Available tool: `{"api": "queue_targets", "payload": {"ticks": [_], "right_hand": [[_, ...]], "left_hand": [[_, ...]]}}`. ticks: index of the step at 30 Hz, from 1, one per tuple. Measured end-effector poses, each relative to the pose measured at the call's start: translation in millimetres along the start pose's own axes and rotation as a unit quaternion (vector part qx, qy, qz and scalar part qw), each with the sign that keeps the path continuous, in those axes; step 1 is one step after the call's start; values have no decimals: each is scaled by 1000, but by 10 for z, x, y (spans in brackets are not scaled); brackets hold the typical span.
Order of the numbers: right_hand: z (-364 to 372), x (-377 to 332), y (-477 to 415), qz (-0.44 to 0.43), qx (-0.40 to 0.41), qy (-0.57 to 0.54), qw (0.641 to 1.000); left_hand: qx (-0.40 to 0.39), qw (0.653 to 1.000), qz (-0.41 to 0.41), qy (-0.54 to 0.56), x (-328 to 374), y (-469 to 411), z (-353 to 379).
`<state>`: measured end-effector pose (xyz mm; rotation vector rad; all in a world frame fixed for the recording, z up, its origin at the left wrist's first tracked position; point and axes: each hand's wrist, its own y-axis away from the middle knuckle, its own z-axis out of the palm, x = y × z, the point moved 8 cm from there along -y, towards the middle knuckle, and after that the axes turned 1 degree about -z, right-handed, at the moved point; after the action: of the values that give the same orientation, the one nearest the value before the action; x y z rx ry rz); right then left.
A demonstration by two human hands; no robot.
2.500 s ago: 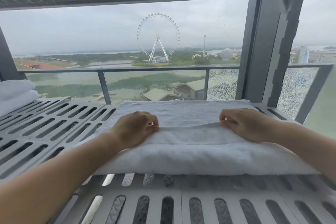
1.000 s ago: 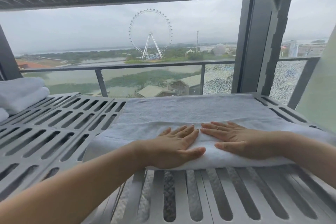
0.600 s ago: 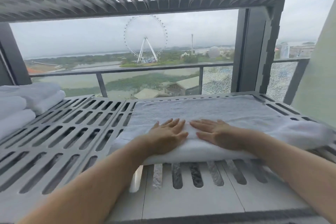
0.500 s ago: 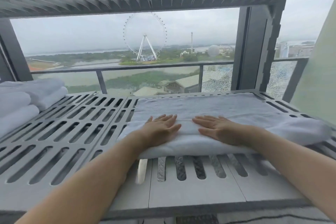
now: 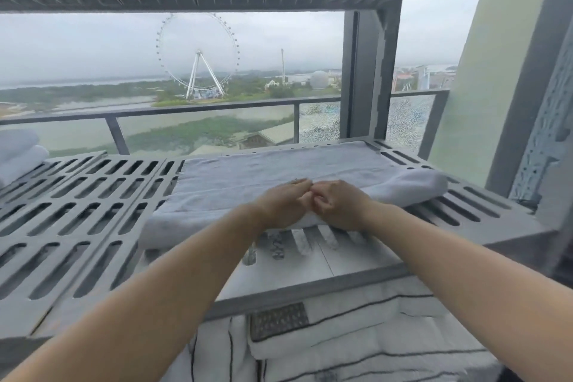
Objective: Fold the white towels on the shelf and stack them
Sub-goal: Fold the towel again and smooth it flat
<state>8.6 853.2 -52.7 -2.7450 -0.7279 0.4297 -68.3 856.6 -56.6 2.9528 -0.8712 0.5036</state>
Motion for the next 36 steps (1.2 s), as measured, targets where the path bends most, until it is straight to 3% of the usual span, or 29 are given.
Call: {"api": "queue_targets", "payload": {"ticks": [5, 10, 13, 16, 19, 23, 30, 36], "right_hand": [[43, 544, 274, 51, -161, 38, 985], [-217, 1083, 610, 76, -177, 51, 980], [-271, 1224, 692, 71, -177, 53, 980], [-355, 1145, 608, 48, -148, 17, 988], [-419, 1079, 497, 20, -118, -19, 993], [-270, 1224, 531, 30, -178, -13, 984], [-287, 1309, 585, 58, -198, 41, 978], [-305, 1369, 711, 66, -161, 41, 984]], "left_hand": [[-105, 985, -65, -119, -46, 31, 193], [-144, 980, -138, -14, 22, -47, 166], [-76, 981, -179, -2, 144, -245, 199], [-10, 990, -143, -15, 432, -472, 280], [-19, 990, -121, -66, 516, -584, 430], [-11, 988, -125, -92, 490, -527, 475], [14, 986, -144, -77, 649, -559, 372], [22, 989, -112, -95, 854, -656, 521]]}}
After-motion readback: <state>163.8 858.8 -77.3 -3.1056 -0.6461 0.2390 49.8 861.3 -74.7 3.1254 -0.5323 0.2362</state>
